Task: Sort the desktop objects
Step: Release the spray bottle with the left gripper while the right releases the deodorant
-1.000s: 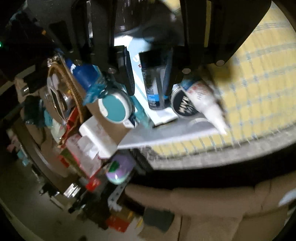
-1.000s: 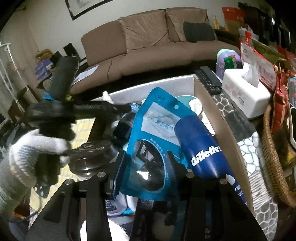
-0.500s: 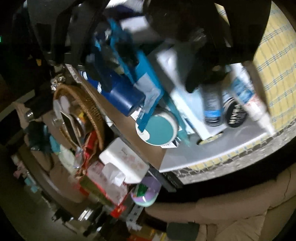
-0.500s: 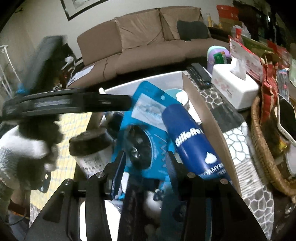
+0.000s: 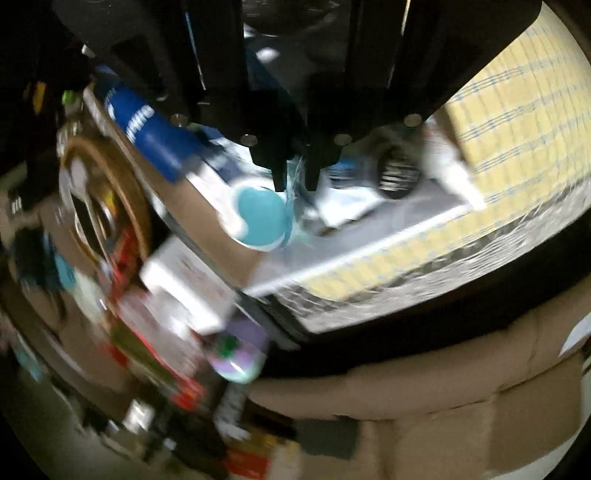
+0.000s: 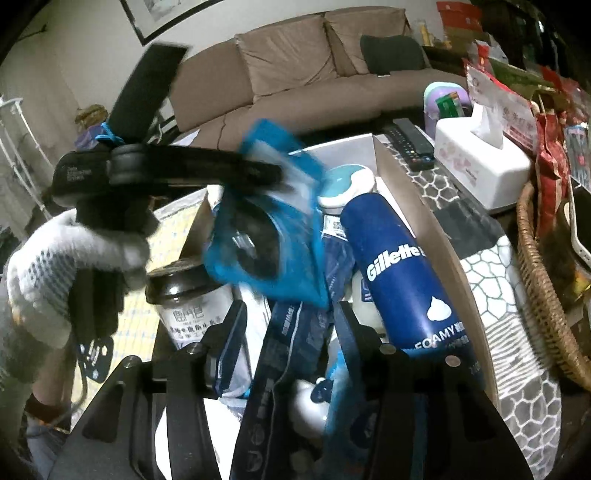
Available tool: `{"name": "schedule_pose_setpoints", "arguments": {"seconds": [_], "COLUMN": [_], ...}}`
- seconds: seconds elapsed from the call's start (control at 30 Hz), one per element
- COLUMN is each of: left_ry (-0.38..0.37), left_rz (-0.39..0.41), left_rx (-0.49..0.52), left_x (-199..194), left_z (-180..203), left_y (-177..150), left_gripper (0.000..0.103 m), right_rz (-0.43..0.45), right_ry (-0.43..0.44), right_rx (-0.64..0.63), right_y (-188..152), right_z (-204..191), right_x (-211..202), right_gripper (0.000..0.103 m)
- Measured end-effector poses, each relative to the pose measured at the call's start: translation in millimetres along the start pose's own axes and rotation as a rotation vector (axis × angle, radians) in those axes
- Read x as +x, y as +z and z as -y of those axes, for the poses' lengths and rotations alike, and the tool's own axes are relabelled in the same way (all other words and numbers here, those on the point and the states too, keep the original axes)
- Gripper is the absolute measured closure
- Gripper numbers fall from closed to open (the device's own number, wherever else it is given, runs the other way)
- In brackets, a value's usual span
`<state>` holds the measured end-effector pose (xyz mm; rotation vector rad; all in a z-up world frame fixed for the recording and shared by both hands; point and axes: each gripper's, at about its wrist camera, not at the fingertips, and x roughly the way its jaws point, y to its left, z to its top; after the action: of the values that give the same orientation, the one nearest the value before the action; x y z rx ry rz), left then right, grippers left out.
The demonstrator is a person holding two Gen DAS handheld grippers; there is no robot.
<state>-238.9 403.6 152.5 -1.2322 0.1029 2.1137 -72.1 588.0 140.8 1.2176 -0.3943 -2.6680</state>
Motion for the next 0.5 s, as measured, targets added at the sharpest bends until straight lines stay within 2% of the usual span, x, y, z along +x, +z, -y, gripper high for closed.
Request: {"name": "schedule_pose_setpoints", "arguments": {"seconds": [0.07, 0.13, 0.2, 0.27, 0.3, 0.37, 0.4, 0.5], "left_ry": [0.041, 0.064, 0.083, 0.069, 0.064, 0.022, 0.026, 0.070], "left_rz": [0.002, -0.005, -0.015, -0.002, 0.011, 0.047, 0.078, 0.155], "left_rx": [-0.057, -0.064, -0.054, -0.048, -0.045, -0.040, -0.034, -0.045], "left_x": [3, 7, 10, 6, 1, -12, -22, -44], "left_z": [-22, -31, -35, -37, -37, -37, -40, -55], "left_y": [-2, -6, -11, -15, -16, -15, -13, 0], "left_gripper": [0.085, 0.080, 0.060, 0.054, 0.045, 0.033, 0.029, 0.026], "right_rz": [0.003, 0.002, -0.002, 0.000, 0.000, 0.002, 0.002, 0.008], "right_ry": [0.001, -0.001, -0.008, -0.017, -0.020, -0.022, -0.023, -0.030], "right_rx": [-0.001, -0.005, -0.011, -0.012, -0.010, -0.011, -0.013, -0.022], "right_y": [1, 1, 2, 3, 4, 6, 6, 7], "right_z": [-2, -5, -7, -7, -7, -8, -8, -11], "right_x": [1, 2, 3, 4, 4, 4, 4, 3], "right_gripper": [0.049, 0.049, 0.048, 0.048, 0.048, 0.048, 0.048, 0.047]}}
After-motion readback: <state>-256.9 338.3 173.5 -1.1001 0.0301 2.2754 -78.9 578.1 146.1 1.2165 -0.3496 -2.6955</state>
